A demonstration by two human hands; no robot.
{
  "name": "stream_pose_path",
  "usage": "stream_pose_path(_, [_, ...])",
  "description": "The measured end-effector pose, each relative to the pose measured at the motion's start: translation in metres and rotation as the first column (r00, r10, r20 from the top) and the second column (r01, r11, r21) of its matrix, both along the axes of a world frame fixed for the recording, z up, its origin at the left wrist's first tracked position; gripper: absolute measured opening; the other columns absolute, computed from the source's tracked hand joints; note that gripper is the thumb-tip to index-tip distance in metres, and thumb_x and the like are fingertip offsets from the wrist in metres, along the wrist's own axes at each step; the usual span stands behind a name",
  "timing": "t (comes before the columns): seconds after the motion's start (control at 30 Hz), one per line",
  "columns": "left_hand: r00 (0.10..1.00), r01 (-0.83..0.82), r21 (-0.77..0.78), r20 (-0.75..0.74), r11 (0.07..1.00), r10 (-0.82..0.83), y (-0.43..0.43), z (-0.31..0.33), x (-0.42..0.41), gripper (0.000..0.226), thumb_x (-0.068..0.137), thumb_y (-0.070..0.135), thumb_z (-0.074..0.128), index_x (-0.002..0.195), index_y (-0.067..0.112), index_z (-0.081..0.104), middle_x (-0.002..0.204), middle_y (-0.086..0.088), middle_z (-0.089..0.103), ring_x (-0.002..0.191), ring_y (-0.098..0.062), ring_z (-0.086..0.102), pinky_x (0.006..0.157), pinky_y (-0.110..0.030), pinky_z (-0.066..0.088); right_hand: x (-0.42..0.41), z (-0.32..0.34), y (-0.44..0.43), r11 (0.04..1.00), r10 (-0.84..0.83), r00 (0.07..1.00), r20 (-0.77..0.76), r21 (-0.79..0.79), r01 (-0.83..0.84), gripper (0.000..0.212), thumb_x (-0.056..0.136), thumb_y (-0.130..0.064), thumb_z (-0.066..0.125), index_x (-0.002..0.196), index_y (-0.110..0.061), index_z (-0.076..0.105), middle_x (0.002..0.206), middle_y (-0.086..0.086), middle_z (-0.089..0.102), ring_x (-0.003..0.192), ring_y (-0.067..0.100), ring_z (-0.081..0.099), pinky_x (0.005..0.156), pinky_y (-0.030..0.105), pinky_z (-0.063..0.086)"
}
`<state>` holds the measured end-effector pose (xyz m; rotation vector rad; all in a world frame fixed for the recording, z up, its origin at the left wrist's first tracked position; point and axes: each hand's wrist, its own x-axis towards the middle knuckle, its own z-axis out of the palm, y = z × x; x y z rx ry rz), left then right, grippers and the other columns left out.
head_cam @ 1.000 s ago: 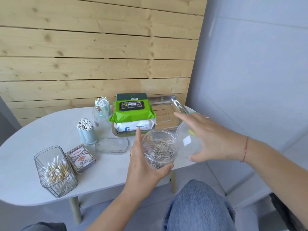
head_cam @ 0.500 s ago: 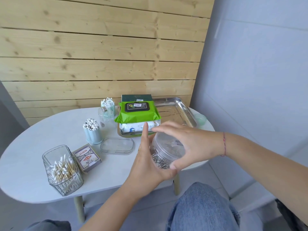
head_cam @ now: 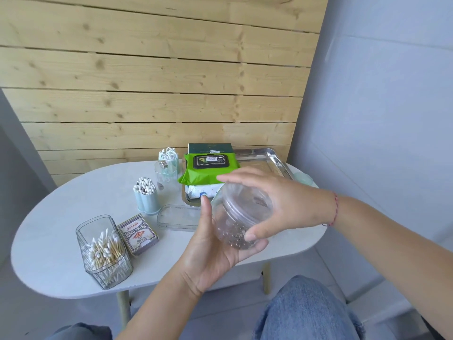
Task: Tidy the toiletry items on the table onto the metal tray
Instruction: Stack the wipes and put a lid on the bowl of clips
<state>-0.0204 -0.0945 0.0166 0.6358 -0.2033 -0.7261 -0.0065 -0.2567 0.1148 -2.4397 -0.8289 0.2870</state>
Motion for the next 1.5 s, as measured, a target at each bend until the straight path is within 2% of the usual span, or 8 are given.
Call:
stream_pose_path(0.2, [0.972,0.158,-0.088,-0.162,0.984,-0.17,0.006,0.0,0.006,0.09,0.071,0.075,0.053,0.137,0.015,0.047,0.125,-0.021,0.056,0.105,-0.042,0.053,0.078,-0.042,0.057,0.004,0.001,0.002,0.994,0.038,0.999,-0.013,-0.097,-0.039,0.089,0.066,-0.047,0.079,0.138,-0.054,0.027,0.14,-0.028,0.029,0.131,-0.009,0.03,0.109,0.02,0.028])
stream_pose_path(0.53, [0.975,-0.217,-0.03,0.046,0.976,0.219,-0.019,0.001,-0.009,0.074,0.079,0.067,0.052,0.137,0.021,0.045,0.13,-0.013,0.059,0.107,-0.029,0.062,0.078,-0.039,0.055,0.009,0.005,0.005,0.986,-0.113,0.994,0.013,-0.119,0.113,0.081,0.07,-0.064,0.065,0.14,-0.051,0.025,0.145,-0.019,0.037,0.132,0.003,0.037,0.109,0.028,0.033])
stream_pose_path(0.7, [0.993,0.08,-0.078,-0.084,0.994,-0.086,-0.009,-0.003,-0.004,0.079,0.079,0.072,0.047,0.133,0.016,0.05,0.115,-0.018,0.06,0.09,-0.036,0.058,0.062,-0.033,0.057,0.002,0.006,0.002,0.991,-0.003,1.0,0.007,-0.132,0.004,0.087,0.062,-0.055,0.078,0.135,-0.054,0.031,0.138,-0.025,0.036,0.13,-0.003,0.037,0.111,0.031,0.033])
stream_pose_path(0.93, [0.858,0.436,-0.172,-0.217,0.883,-0.466,0.012,-0.004,0.01,0.087,0.078,0.073,0.048,0.137,0.01,0.041,0.118,-0.029,0.05,0.092,-0.045,0.059,0.06,-0.037,0.059,-0.006,0.002,0.001,0.979,0.099,0.995,0.013,-0.178,-0.095,0.089,0.06,-0.055,0.079,0.135,-0.056,0.03,0.14,-0.026,0.029,0.129,-0.001,0.037,0.106,0.028,0.038])
stream_pose_path(1.1, [0.994,0.084,-0.001,-0.073,0.996,-0.084,-0.005,0.0,0.007,0.075,0.08,0.071,0.047,0.128,0.014,0.055,0.117,-0.017,0.06,0.096,-0.034,0.062,0.074,-0.04,0.057,-0.007,-0.006,0.008,0.964,-0.206,0.972,0.116,-0.145,0.222,0.075,0.074,-0.075,0.045,0.14,-0.049,0.025,0.143,-0.016,0.038,0.129,0.01,0.044,0.104,0.035,0.039])
stream_pose_path(1.23, [0.964,-0.235,0.081,0.148,0.969,0.222,-0.021,0.003,-0.002,0.052,0.088,0.065,0.033,0.116,0.035,0.064,0.121,-0.003,0.066,0.11,-0.022,0.063,0.088,-0.041,0.052,-0.006,-0.007,0.021,0.904,-0.402,0.91,0.102,-0.114,0.412,0.071,0.075,-0.076,0.034,0.139,-0.047,0.026,0.146,-0.011,0.038,0.129,0.017,0.044,0.104,0.04,0.038])
stream_pose_path(1.4, [0.978,-0.182,-0.004,0.103,0.983,0.181,-0.014,-0.007,0.006,0.052,0.088,0.065,0.033,0.12,0.037,0.062,0.128,-0.001,0.063,0.123,-0.024,0.055,0.104,-0.054,0.041,-0.006,-0.001,0.025,0.88,-0.424,0.883,0.199,-0.141,0.454,0.076,0.071,-0.079,0.033,0.139,-0.048,0.028,0.143,-0.014,0.039,0.127,0.015,0.046,0.1,0.037,0.04])
stream_pose_path(1.5, [1.0,-0.011,-0.108,0.003,0.994,0.011,0.009,-0.006,0.018,0.076,0.081,0.077,0.033,0.137,0.027,0.048,0.144,-0.01,0.047,0.134,-0.037,0.039,0.106,-0.063,0.032,-0.012,0.004,0.022,0.93,-0.252,0.914,0.317,-0.18,0.319,0.074,0.071,-0.073,0.047,0.139,-0.052,0.025,0.137,-0.024,0.033,0.113,0.006,0.049,0.091,0.032,0.044])
